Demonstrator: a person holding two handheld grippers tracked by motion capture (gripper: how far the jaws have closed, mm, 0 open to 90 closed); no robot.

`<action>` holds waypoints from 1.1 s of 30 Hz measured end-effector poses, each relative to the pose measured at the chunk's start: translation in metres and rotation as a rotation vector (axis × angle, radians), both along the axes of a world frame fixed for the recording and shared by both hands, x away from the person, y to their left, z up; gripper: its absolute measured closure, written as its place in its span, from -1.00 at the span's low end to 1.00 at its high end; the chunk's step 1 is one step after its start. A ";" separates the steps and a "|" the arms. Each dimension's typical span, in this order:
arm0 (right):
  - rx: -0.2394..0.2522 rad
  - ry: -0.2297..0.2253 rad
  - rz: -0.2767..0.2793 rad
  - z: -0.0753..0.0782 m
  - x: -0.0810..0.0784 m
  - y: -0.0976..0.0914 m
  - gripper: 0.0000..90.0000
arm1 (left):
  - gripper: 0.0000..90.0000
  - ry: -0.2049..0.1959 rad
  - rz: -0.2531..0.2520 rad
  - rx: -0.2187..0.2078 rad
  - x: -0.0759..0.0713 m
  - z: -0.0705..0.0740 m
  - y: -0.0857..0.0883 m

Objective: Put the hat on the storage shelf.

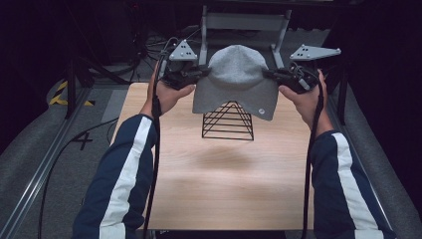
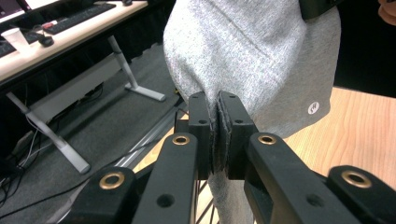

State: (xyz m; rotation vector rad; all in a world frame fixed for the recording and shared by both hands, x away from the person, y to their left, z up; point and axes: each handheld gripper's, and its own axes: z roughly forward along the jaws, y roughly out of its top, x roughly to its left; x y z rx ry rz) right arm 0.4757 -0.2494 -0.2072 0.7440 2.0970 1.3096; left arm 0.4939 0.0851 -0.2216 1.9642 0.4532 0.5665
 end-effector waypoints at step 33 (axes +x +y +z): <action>-0.084 0.138 0.005 -0.091 0.019 0.008 0.89 | 0.88 0.144 0.007 -0.002 0.017 -0.100 -0.012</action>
